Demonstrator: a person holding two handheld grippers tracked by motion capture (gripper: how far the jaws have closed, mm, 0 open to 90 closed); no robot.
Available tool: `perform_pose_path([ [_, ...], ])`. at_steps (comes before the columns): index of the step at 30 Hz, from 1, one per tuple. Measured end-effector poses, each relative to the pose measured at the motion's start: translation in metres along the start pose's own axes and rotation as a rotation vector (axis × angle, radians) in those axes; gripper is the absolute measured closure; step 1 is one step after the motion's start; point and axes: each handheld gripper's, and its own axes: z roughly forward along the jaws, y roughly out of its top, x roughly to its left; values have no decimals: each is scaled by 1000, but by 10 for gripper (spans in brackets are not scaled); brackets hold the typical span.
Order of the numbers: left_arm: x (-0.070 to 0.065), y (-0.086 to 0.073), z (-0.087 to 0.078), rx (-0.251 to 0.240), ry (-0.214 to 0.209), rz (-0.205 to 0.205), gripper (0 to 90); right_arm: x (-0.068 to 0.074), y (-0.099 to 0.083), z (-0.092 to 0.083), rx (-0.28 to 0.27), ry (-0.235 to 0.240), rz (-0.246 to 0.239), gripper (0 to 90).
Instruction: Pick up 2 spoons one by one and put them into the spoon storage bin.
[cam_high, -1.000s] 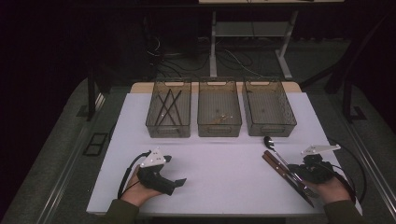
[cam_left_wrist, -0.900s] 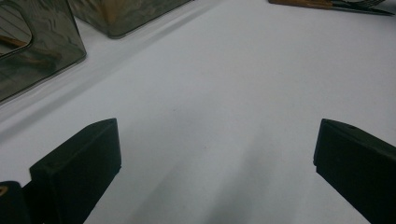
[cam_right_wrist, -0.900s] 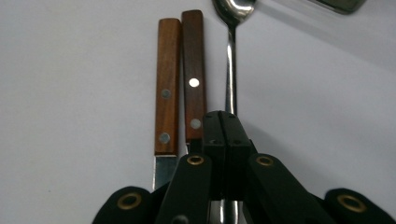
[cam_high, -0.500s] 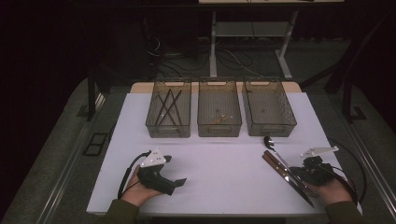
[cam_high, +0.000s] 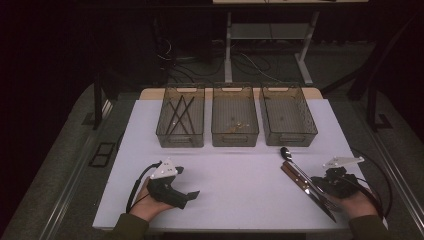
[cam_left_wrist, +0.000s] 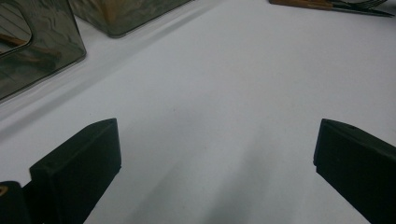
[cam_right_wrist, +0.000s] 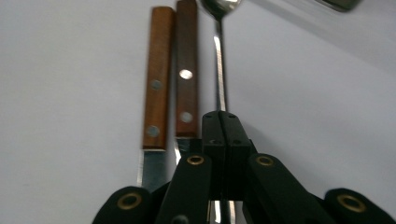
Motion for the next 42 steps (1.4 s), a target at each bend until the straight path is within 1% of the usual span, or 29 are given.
perform_pose_path([
  [2,0,0,0,-4,1,-6,0,2,0,3,18,-4,-15,899],
  [3,-1,0,0,-4,1,-7,0,3,0,5,28,-20,-32,899],
  [4,-1,0,0,-5,1,-5,0,4,1,5,31,-23,-34,899],
  [6,0,0,0,-3,2,-6,0,6,2,6,36,-47,-59,899],
  [8,0,0,0,-4,2,-7,0,8,3,7,37,-74,-74,899],
  [10,-1,0,1,-3,1,-6,0,7,4,8,34,-79,-75,899],
  [13,-1,0,1,-3,1,-6,0,3,4,8,26,-77,-59,899],
  [15,-1,0,1,-3,1,-5,0,1,3,8,22,-71,-50,899],
  [16,0,0,1,-2,0,-5,0,0,4,8,23,-67,-54,899],
  [18,0,0,1,0,-2,-3,0,-3,4,8,10,-55,-41,897],
  [20,0,0,1,-1,-6,-3,0,-7,5,5,-29,-5,5,847],
  [21,0,-1,1,-3,-6,-3,0,-9,6,4,-47,10,23,820],
  [24,1,-1,1,3,-4,4,0,-14,12,1,-95,40,36,722],
  [26,1,-1,1,4,-7,8,0,-17,16,2,-120,52,41,658],
  [28,1,-1,1,2,-7,10,0,-19,22,3,-144,71,63,618],
  [30,1,-1,1,0,-10,12,0,-20,29,4,-162,78,78,576],
  [37,3,-2,0,-2,-8,13,0,-26,50,14,-203,76,101,535],
  [40,2,-2,1,-3,-11,12,0,-27,58,21,-205,83,107,529],
  [42,1,-1,1,-1,-12,15,0,-28,62,27,-197,84,105,529],
])
